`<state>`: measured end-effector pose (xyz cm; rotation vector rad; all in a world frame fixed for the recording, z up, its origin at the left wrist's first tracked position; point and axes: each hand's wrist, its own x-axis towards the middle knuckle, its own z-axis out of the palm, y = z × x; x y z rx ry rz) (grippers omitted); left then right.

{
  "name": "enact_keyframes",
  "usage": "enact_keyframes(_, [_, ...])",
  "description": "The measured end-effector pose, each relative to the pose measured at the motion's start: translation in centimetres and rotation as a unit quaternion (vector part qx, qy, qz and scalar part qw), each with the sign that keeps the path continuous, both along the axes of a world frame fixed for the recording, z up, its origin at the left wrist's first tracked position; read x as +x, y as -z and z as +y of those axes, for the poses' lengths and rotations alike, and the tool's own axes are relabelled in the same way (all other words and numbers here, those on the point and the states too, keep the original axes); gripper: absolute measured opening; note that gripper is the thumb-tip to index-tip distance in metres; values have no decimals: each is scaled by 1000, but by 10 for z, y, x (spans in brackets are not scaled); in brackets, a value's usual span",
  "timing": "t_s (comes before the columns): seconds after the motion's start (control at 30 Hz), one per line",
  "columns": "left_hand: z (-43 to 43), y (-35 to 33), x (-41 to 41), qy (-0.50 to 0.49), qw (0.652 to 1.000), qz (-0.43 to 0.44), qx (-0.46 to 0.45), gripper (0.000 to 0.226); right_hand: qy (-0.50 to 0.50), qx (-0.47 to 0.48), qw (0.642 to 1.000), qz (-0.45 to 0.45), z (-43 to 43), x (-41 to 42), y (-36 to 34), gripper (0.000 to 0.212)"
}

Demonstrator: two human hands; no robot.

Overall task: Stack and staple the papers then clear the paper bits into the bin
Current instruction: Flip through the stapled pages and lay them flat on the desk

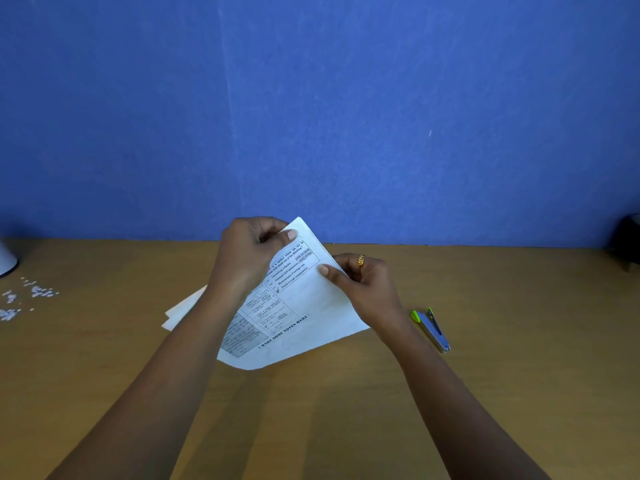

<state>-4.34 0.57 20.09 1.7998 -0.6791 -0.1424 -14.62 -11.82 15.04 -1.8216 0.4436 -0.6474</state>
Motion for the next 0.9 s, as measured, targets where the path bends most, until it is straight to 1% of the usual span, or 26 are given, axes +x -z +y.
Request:
enact_keyframes(0.07, [-6, 5, 1, -48, 998, -50, 6, 13, 26, 6, 1000, -6, 0, 2, 2, 6])
enact_keyframes(0.17, [-12, 14, 0, -137, 978, -154, -31, 21, 76, 27, 997, -20, 0, 5, 3, 11])
enact_keyframes(0.23, [-12, 20, -2, -151, 970, -182, -61, 21, 105, 27, 994, -26, -1, 6, 3, 13])
enact_keyframes(0.3, [-13, 25, -4, -135, 976, -159, -66, 12, 128, 24, 991, -45, 0, 8, 4, 15])
enact_keyframes(0.37, [-15, 32, -10, -111, 985, -116, -67, 6, 148, 15, 987, -66, 3, 9, 5, 15])
enact_keyframes(0.47, [-20, 44, -22, -69, 993, -67, -67, 17, 151, -10, 985, -79, 10, 12, 7, 17])
enact_keyframes(0.57, [-23, 51, -33, -46, 993, -32, -100, 34, 111, -43, 990, -73, 21, 17, 8, 21])
enact_keyframes(0.6, [-23, 53, -35, -40, 993, -15, -112, 35, 95, -55, 991, -72, 25, 20, 10, 23])
enact_keyframes(0.67, [-25, 54, -35, -33, 992, -8, -119, 19, 64, -72, 993, -68, 34, 22, 12, 29])
enact_keyframes(0.7, [-25, 53, -35, -38, 992, -12, -118, 17, 53, -78, 993, -64, 37, 23, 14, 31])
enact_keyframes(0.77, [-25, 54, -32, -54, 990, 3, -131, 21, 34, -99, 993, -55, 40, 24, 17, 29])
enact_keyframes(0.9, [-25, 64, -14, -61, 976, 73, -194, 23, -22, -130, 989, -64, 38, 27, 22, 34])
